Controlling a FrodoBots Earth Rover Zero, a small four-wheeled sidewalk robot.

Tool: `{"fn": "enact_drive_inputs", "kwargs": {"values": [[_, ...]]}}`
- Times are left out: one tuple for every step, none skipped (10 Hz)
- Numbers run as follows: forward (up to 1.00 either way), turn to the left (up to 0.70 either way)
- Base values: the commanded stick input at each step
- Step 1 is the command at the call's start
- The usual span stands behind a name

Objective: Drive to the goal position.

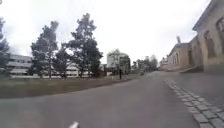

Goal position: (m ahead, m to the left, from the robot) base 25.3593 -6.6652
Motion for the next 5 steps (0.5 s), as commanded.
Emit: {"fn": "enact_drive_inputs", "kwargs": {"values": [[0.0,0.0],[0.0,0.0],[0.0,0.0],[0.0,0.0],[0.0,0.0]]}}
